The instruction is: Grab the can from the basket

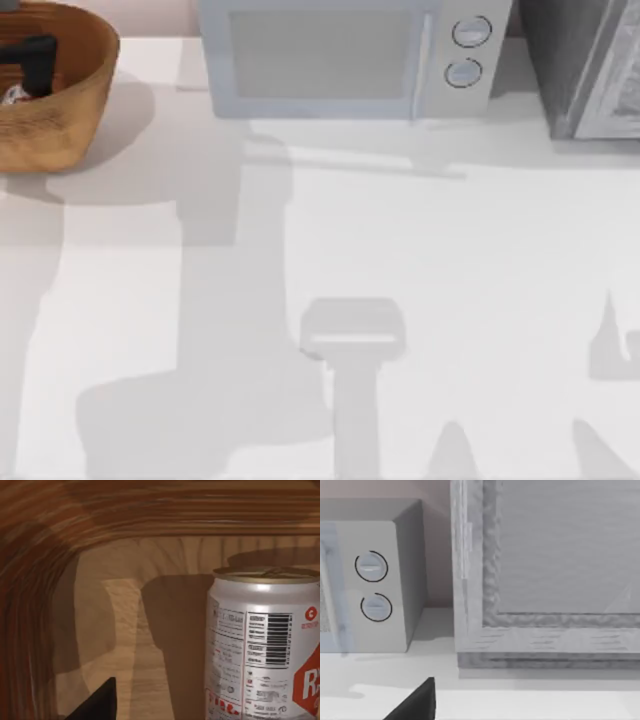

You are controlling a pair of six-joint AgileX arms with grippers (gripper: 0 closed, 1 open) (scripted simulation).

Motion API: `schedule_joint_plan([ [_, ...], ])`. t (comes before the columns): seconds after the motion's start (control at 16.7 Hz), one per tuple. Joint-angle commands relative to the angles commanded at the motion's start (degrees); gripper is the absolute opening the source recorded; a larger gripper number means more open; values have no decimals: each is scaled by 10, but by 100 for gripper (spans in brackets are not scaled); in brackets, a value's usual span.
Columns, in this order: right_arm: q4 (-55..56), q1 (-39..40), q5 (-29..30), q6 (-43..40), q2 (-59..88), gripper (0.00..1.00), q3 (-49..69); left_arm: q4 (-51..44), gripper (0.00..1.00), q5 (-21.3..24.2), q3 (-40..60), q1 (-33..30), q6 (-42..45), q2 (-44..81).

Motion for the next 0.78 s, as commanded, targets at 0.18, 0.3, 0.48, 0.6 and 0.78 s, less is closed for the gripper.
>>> schedule_joint_plan([
  [0.18, 0, 0, 0, 0, 0, 100, 0, -1, 100, 0, 56, -3, -3, 55],
  [0.3, 0, 0, 0, 0, 0, 100, 0, -1, 100, 0, 83, -5, -5, 82],
  [0.48, 0, 0, 0, 0, 0, 100, 0, -1, 100, 0, 90, -6, -5, 89],
  [0.6, 0, 0, 0, 0, 0, 100, 0, -1, 100, 0, 90, -6, -5, 89],
  [0.78, 0, 0, 0, 0, 0, 100, 0, -1, 77, 0, 90, -6, -5, 89],
])
